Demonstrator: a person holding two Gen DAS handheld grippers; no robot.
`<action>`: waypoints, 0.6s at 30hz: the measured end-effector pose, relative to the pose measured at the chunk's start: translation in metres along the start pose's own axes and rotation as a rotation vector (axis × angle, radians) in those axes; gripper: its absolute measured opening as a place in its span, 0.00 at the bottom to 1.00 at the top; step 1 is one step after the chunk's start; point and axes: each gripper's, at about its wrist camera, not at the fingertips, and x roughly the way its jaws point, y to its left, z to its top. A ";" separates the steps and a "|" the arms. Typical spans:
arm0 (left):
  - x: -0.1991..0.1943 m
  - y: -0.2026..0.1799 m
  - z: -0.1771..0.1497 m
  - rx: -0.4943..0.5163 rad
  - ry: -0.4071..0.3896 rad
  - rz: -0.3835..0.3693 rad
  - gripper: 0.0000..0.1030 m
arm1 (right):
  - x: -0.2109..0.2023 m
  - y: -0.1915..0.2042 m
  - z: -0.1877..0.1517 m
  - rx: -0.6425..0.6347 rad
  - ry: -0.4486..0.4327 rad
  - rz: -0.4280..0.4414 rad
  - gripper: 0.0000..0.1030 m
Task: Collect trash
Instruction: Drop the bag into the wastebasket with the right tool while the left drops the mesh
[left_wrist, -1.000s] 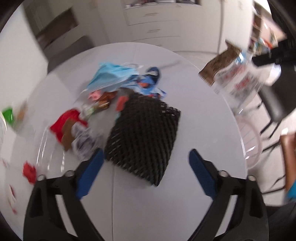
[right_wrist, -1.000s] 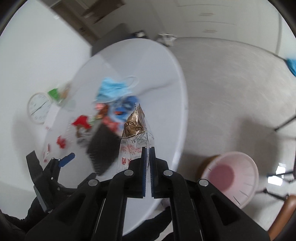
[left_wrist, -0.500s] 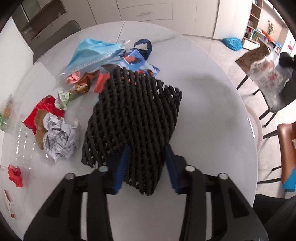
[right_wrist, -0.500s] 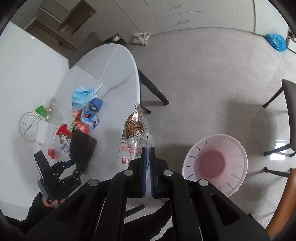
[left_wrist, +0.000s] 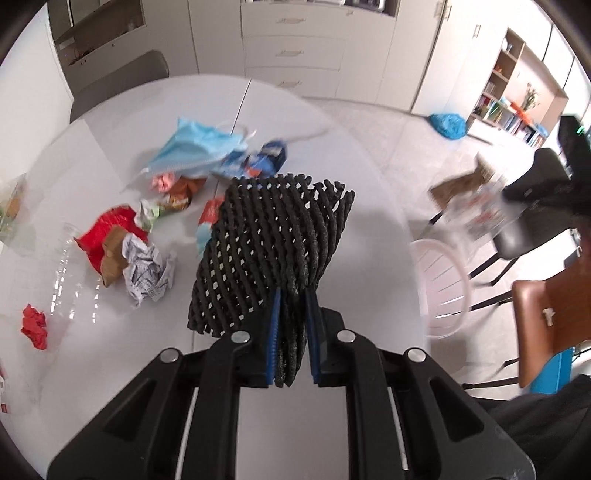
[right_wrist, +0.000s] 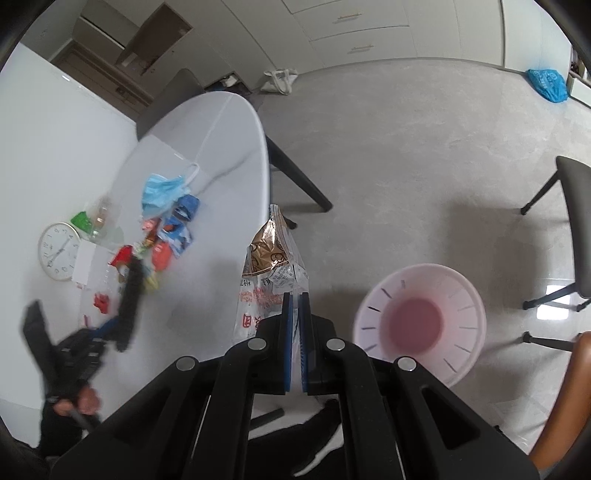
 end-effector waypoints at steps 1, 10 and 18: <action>-0.006 -0.005 0.001 0.002 -0.007 -0.009 0.13 | 0.000 -0.005 -0.003 -0.003 0.007 -0.025 0.04; -0.009 -0.104 0.022 0.107 -0.003 -0.171 0.13 | 0.063 -0.087 -0.036 -0.008 0.162 -0.298 0.07; 0.061 -0.191 0.052 0.197 0.113 -0.317 0.13 | 0.064 -0.132 -0.038 0.032 0.156 -0.335 0.69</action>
